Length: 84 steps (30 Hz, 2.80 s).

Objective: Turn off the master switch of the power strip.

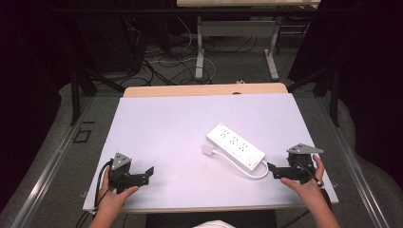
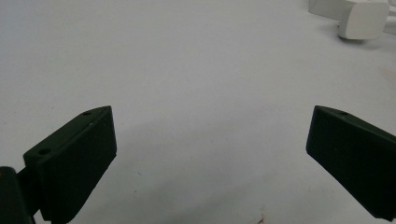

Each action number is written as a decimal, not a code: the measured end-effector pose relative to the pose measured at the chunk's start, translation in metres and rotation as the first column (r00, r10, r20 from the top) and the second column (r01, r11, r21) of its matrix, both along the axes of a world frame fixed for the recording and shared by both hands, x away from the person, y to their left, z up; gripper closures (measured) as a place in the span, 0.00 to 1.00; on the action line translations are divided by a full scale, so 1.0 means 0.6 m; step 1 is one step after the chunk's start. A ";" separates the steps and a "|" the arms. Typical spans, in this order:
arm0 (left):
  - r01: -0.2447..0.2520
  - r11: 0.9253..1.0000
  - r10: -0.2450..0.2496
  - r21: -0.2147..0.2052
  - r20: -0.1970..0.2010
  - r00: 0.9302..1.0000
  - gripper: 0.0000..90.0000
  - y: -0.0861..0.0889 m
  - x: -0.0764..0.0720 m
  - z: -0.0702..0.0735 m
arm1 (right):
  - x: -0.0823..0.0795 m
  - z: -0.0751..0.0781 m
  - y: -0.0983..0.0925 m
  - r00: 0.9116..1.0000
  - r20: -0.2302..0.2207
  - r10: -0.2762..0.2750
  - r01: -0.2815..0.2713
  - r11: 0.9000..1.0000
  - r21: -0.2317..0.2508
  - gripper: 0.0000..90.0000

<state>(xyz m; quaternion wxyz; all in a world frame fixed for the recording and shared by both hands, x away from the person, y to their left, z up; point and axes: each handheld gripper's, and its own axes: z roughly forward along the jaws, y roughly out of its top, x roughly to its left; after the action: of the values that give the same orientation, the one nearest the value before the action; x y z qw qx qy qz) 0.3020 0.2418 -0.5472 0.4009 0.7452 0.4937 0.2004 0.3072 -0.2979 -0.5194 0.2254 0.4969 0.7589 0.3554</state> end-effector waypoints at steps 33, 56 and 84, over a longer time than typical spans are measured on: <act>-0.019 1.000 0.019 -0.005 0.009 1.000 0.03 0.004 -0.002 0.000 | 0.023 0.041 0.025 0.991 -0.089 0.104 -0.116 0.981 -0.153 0.17; -0.019 1.000 0.019 -0.006 0.008 1.000 0.04 0.004 -0.002 0.000 | 0.039 0.060 0.026 0.980 -0.154 0.124 -0.143 0.983 -0.116 0.31; -0.017 1.000 0.017 -0.003 0.002 1.000 0.04 0.008 -0.002 0.002 | 0.062 0.048 0.087 0.943 -0.258 0.212 -0.250 0.961 -0.123 0.69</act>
<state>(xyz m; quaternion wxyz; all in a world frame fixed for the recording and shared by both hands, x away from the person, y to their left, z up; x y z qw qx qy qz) 0.3006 0.2468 -0.5462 0.4009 0.7401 0.5000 0.2038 0.3444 -0.2455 -0.4907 0.1254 0.4252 0.8590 0.2563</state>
